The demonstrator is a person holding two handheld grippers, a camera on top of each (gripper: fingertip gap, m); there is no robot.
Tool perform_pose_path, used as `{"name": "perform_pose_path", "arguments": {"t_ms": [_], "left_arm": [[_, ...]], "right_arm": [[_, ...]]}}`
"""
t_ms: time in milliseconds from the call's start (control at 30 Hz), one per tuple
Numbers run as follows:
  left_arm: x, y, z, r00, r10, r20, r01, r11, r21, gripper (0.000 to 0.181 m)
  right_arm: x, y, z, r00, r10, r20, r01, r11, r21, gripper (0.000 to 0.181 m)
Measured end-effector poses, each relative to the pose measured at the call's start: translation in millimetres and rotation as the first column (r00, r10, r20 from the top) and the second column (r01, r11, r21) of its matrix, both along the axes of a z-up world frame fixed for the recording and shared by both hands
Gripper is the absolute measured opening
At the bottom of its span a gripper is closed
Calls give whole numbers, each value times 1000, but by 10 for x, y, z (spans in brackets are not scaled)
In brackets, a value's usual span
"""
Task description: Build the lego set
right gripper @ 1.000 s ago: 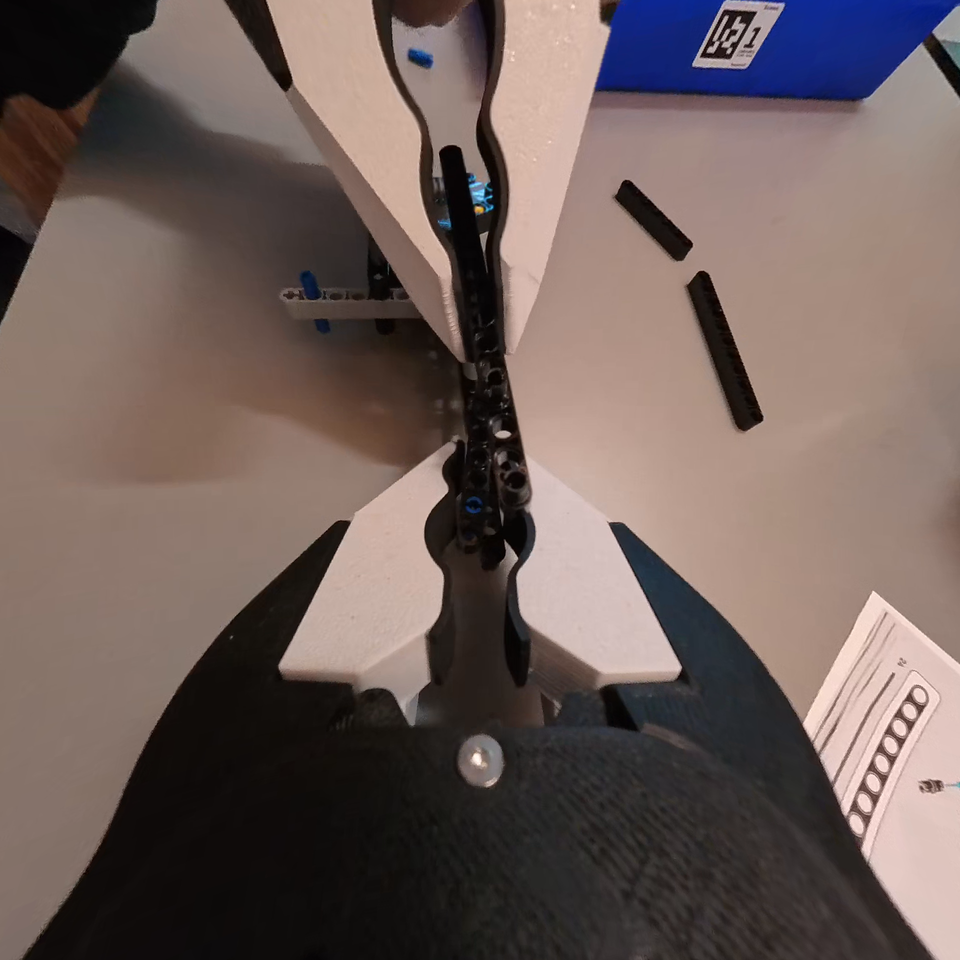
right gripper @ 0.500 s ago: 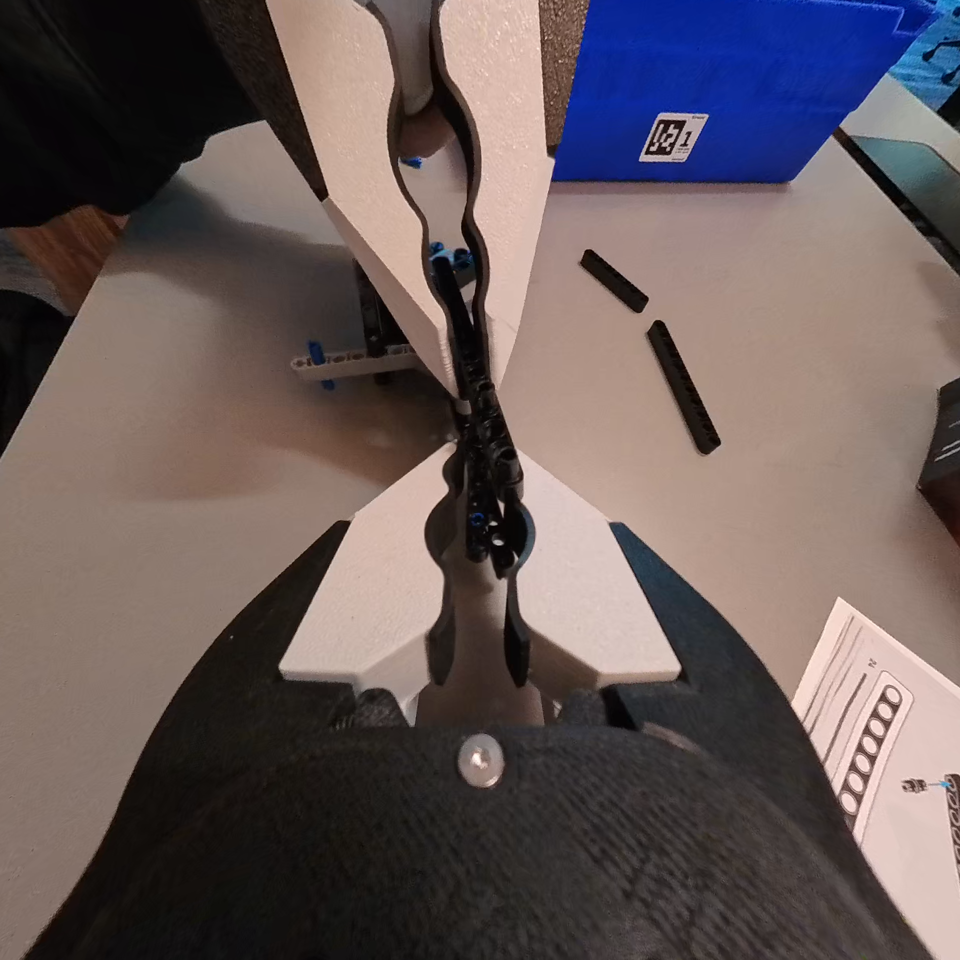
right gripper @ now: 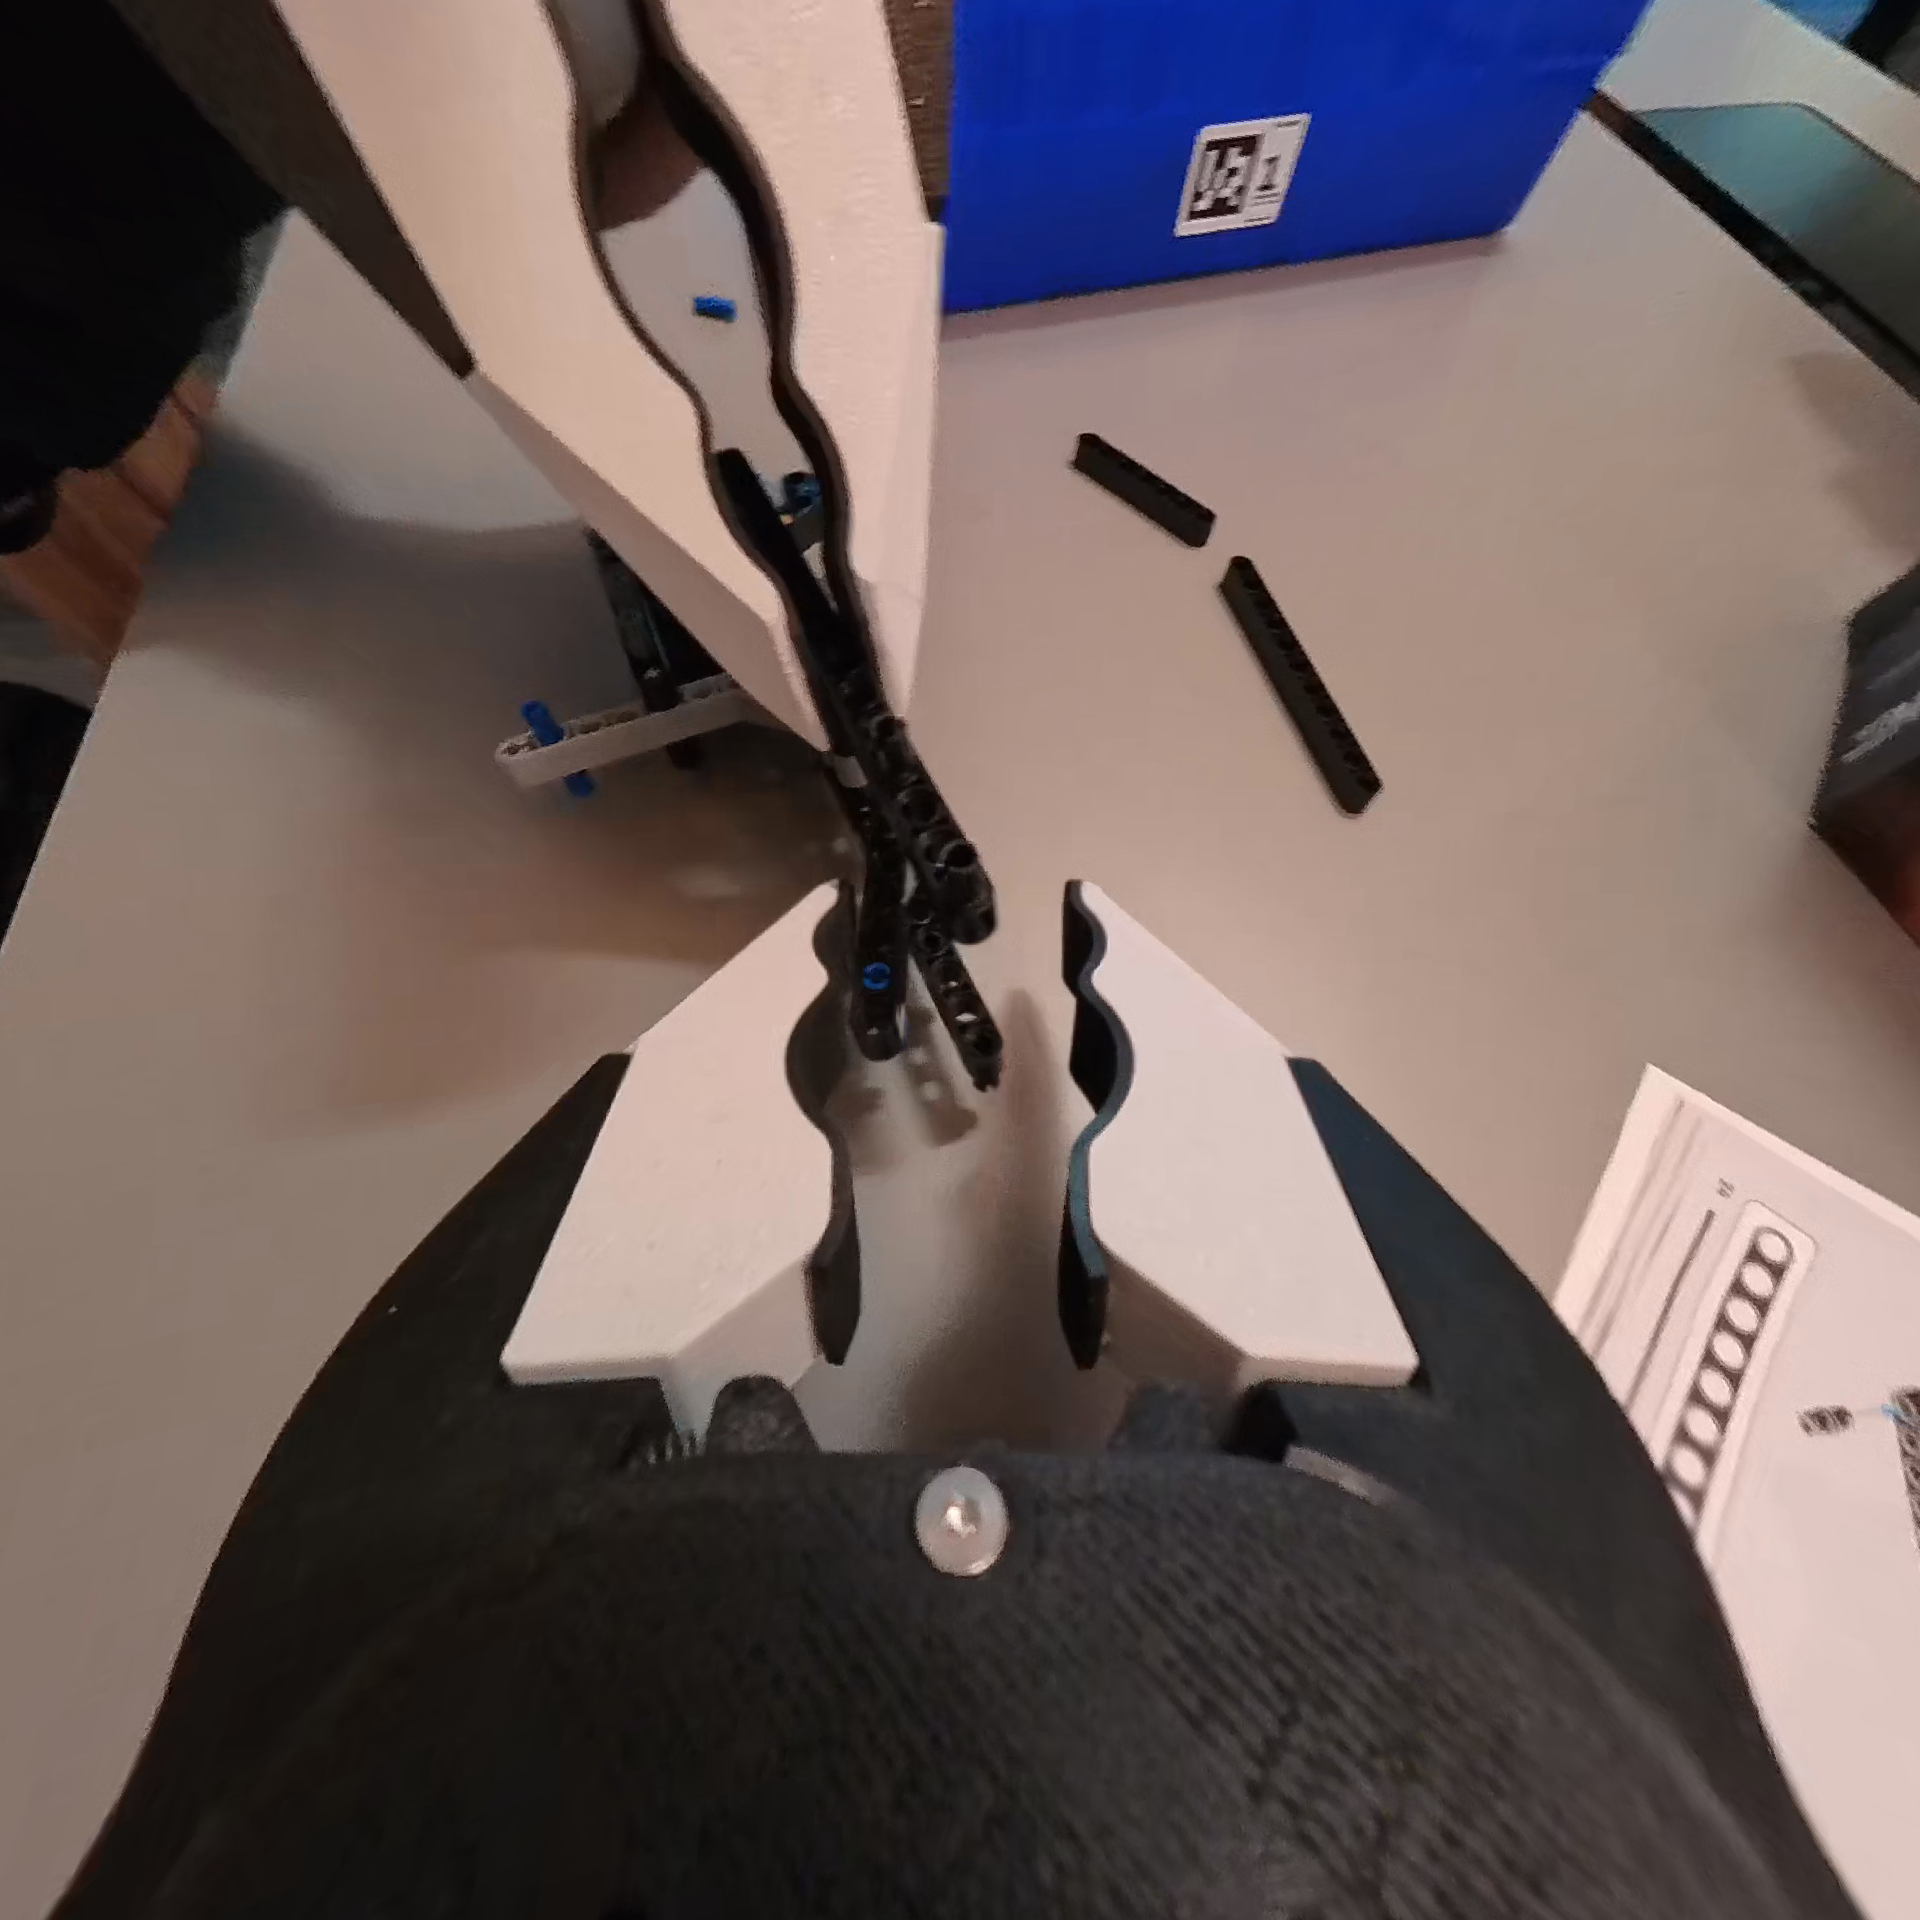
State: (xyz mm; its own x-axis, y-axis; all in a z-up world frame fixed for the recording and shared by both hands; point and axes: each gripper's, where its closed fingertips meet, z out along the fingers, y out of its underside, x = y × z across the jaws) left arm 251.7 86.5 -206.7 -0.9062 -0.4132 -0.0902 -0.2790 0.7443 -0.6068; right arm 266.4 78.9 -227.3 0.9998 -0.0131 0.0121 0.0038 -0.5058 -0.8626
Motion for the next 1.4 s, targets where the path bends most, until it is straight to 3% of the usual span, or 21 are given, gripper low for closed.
{"name": "perform_pose_path", "arguments": {"t_ms": [133, 300, 500, 700, 833, 933, 1400], "left_arm": [[6, -14, -10, 1000, 8, -15, -7, 998, 59, 5], [12, -43, -51, 1000, -1, -30, 5, 992, 128, 4], [7, -52, -90, 999, -10, -32, 16, 982, 189, 4], [21, -39, -88, 1000, -6, -9, 8, 977, 215, 5], [25, -34, -87, 1000, -7, 6, 6, 970, 243, 5], [30, -33, -87, 1000, -6, 3, 6, 971, 241, 5], [46, -26, -83, 998, 9, 65, -17, 992, 127, 5]], "right_arm": [[-22, -38, -12, 996, -18, -86, 18, 1000, -7, 43], [-121, 34, 2, 998, 33, -49, -33, 999, 2, 39], [-122, 76, -57, 991, 109, 78, -106, 993, -43, 30], [-131, 93, 87, 974, 165, 156, -176, 983, 54, 24], [-138, 12, 276, 936, 200, 289, -237, 966, 99, 34], [-150, -28, 330, 937, 237, 257, -265, 961, 82, 11], [-129, 23, 223, 899, 365, 242, -376, 927, -1, 4]]}}
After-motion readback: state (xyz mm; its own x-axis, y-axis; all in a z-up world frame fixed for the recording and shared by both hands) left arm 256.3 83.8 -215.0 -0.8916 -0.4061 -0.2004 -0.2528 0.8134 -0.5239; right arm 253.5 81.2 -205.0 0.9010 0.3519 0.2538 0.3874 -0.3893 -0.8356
